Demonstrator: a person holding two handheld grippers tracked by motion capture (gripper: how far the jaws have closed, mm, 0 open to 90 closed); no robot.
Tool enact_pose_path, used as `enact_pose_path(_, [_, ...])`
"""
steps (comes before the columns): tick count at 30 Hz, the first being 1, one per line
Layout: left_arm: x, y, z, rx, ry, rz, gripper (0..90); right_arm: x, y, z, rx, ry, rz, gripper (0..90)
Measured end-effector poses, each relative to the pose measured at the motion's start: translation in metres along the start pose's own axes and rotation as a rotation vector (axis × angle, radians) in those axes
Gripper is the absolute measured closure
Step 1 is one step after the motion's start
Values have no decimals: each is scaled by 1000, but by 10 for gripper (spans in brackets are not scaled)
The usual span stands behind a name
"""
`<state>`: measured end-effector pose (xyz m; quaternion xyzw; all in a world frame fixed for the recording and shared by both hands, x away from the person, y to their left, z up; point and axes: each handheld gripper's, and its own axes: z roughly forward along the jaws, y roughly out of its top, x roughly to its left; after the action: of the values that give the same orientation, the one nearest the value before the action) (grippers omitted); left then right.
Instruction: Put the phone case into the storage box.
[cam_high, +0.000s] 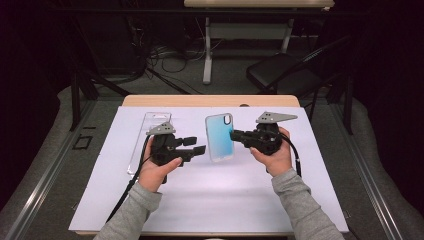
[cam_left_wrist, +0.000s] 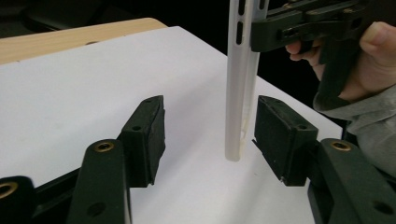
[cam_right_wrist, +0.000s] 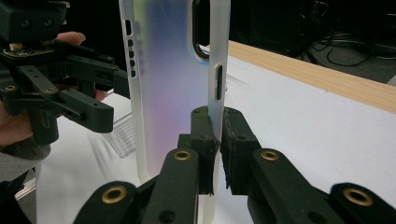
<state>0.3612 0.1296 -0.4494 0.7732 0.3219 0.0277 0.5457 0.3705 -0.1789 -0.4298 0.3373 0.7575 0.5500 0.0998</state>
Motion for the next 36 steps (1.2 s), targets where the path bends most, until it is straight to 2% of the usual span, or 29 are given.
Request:
enact_pose_path(2, [0,0,0,-4,10,4,420,0,0,0,-5,-9,4,843])
enact_pose_path(6, [0,0,-1,-16,60,18,394,1,0,1,-10,-38,-7,843])
enact_pose_path(9, [2,1,-2,-13,57,5,386,2,-1,2,-18,-53,-7,843])
enact_pose_path(12, [2,1,-2,-17,71,4,387,2,-1,2,-22,-65,5,844])
enact_pose_path(16, [2,2,-4,-32,109,31,387,3,-2,3,-32,-88,1,844])
enact_pose_path(18, [4,4,-6,-40,141,57,387,4,-2,3,-37,-98,-2,844])
enact_pose_path(19, [5,4,-7,-44,147,56,388,4,-2,3,-43,-105,-6,844])
enact_pose_path(21, [8,6,-11,-49,184,53,387,5,-2,3,-43,-122,-16,844])
enact_pose_path(28, [13,11,-17,-61,204,28,387,9,-2,2,-58,-160,-24,844])
enact_pose_path(31, [13,14,-19,-58,237,28,386,11,-2,2,-70,-167,-25,844])
enact_pose_path(36, [13,18,-24,-100,244,-2,336,16,-3,4,-74,-192,-33,844])
